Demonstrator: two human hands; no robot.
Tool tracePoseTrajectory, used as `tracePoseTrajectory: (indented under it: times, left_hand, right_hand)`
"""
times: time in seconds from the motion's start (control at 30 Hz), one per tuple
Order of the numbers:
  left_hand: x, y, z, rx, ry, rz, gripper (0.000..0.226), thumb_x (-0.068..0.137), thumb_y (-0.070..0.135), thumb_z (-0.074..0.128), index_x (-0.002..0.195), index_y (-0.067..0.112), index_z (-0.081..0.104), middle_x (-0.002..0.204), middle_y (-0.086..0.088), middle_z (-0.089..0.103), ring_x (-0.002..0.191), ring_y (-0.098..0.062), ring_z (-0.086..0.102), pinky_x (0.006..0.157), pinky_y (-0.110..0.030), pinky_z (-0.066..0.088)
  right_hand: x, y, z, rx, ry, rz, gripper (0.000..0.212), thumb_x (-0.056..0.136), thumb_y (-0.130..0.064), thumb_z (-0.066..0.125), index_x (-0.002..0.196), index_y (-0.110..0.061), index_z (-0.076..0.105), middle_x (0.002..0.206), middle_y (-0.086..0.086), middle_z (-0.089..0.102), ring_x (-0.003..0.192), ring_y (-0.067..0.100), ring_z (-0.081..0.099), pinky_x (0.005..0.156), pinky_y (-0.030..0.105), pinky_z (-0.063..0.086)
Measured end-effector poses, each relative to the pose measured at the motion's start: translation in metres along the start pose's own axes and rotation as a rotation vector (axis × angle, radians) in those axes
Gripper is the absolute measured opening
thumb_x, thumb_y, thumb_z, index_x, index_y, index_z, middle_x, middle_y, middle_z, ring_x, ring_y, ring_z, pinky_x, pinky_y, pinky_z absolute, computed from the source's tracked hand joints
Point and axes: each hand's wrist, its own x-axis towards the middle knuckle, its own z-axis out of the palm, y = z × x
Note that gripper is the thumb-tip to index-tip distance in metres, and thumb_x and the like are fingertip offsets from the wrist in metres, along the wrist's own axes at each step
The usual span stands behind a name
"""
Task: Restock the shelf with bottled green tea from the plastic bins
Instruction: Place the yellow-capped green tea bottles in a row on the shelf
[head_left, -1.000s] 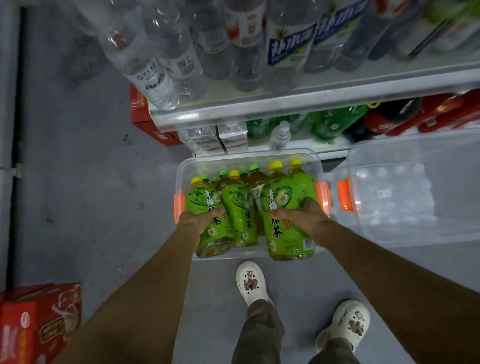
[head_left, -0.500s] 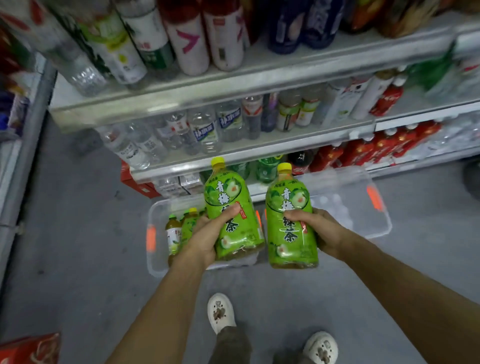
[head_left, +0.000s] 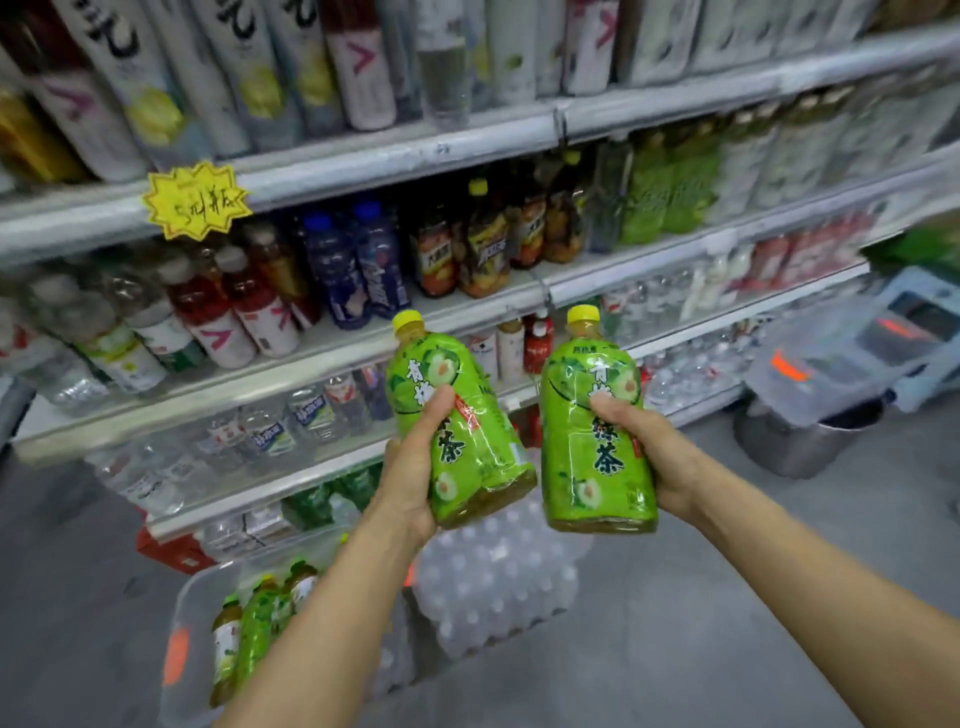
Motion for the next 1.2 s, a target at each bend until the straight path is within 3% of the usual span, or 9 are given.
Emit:
tracePoseTrajectory:
  times: [0.27, 0.37, 0.43, 0.5, 0.73, 0.87, 1.0, 1.13, 1.2]
  left_hand:
    - [-0.005, 0.031, 0.122, 0.262, -0.057, 0.185, 0.053, 0.067, 0.037, 0.082, 0.113, 0.013, 0.07, 0.097, -0.014, 0.078, 0.088, -0.033, 0.076, 0.075, -0.049, 0.062]
    - [0.005, 0.039, 0.167, 0.329, -0.08, 0.274, 0.074, 0.055, 0.042, 0.086, 0.121, 0.014, 0.064, 0.1, -0.012, 0.077, 0.086, -0.03, 0.076, 0.071, -0.046, 0.062]
    - [0.017, 0.042, 0.197, 0.356, -0.082, 0.314, 0.091, 0.045, 0.048, 0.088, 0.125, 0.015, 0.061, 0.103, -0.011, 0.077, 0.087, -0.029, 0.076, 0.07, -0.045, 0.062]
    - [0.033, 0.042, 0.227, 0.338, -0.1, 0.336, 0.091, 0.044, 0.049, 0.088, 0.124, 0.013, 0.062, 0.102, -0.011, 0.077, 0.087, -0.029, 0.076, 0.067, -0.042, 0.061]
    - [0.089, 0.047, 0.332, 0.261, -0.116, 0.374, 0.061, 0.063, 0.036, 0.083, 0.116, 0.01, 0.068, 0.095, -0.012, 0.078, 0.082, -0.028, 0.076, 0.063, -0.039, 0.062]
    - [0.111, 0.063, 0.381, 0.24, -0.128, 0.393, 0.073, 0.058, 0.037, 0.085, 0.121, 0.008, 0.064, 0.098, -0.014, 0.077, 0.083, -0.03, 0.076, 0.063, -0.04, 0.062]
    - [0.125, 0.09, 0.415, 0.267, -0.165, 0.444, 0.056, 0.069, 0.035, 0.081, 0.116, 0.009, 0.067, 0.094, -0.011, 0.078, 0.08, -0.026, 0.077, 0.057, -0.034, 0.06]
    - [0.142, 0.121, 0.443, 0.29, -0.117, 0.5, 0.08, 0.053, 0.047, 0.085, 0.121, 0.012, 0.063, 0.099, -0.011, 0.078, 0.085, -0.027, 0.077, 0.065, -0.039, 0.062]
    - [0.15, 0.135, 0.456, 0.295, -0.096, 0.54, 0.08, 0.052, 0.047, 0.085, 0.12, 0.012, 0.064, 0.097, -0.011, 0.078, 0.085, -0.028, 0.077, 0.071, -0.045, 0.062]
  right_hand:
    - [-0.027, -0.1, -0.069, -0.007, 0.082, -0.22, 0.082, 0.047, -0.044, 0.087, 0.115, -0.003, 0.067, 0.107, 0.02, 0.073, 0.091, 0.032, 0.072, 0.073, 0.04, 0.06]
    - [-0.025, -0.139, -0.096, -0.023, 0.094, -0.309, 0.074, 0.052, -0.043, 0.083, 0.113, -0.005, 0.069, 0.107, 0.019, 0.073, 0.094, 0.033, 0.072, 0.079, 0.042, 0.059]
    - [-0.021, -0.165, -0.116, -0.04, 0.086, -0.354, 0.065, 0.057, -0.04, 0.082, 0.111, -0.006, 0.069, 0.106, 0.019, 0.073, 0.091, 0.031, 0.073, 0.076, 0.04, 0.059]
    - [-0.014, -0.191, -0.138, -0.065, 0.081, -0.391, 0.057, 0.066, -0.036, 0.077, 0.112, -0.004, 0.069, 0.104, 0.018, 0.073, 0.087, 0.029, 0.073, 0.07, 0.037, 0.06]
    - [0.02, -0.287, -0.208, -0.163, 0.093, -0.441, 0.056, 0.065, -0.034, 0.075, 0.111, -0.002, 0.069, 0.102, 0.019, 0.074, 0.084, 0.029, 0.073, 0.07, 0.039, 0.061]
    - [0.039, -0.333, -0.238, -0.149, 0.077, -0.503, 0.053, 0.066, -0.032, 0.073, 0.109, -0.002, 0.069, 0.098, 0.019, 0.074, 0.08, 0.027, 0.074, 0.066, 0.036, 0.06]
    - [0.061, -0.374, -0.253, -0.152, 0.058, -0.547, 0.056, 0.066, -0.032, 0.074, 0.111, 0.0, 0.068, 0.098, 0.019, 0.074, 0.08, 0.027, 0.074, 0.063, 0.035, 0.06]
    - [0.087, -0.416, -0.257, -0.17, 0.014, -0.596, 0.055, 0.066, -0.034, 0.074, 0.111, -0.003, 0.069, 0.1, 0.018, 0.074, 0.081, 0.027, 0.074, 0.064, 0.035, 0.06]
    - [0.101, -0.439, -0.256, -0.18, -0.022, -0.614, 0.056, 0.066, -0.035, 0.074, 0.112, -0.003, 0.068, 0.101, 0.018, 0.074, 0.083, 0.028, 0.074, 0.065, 0.035, 0.059]
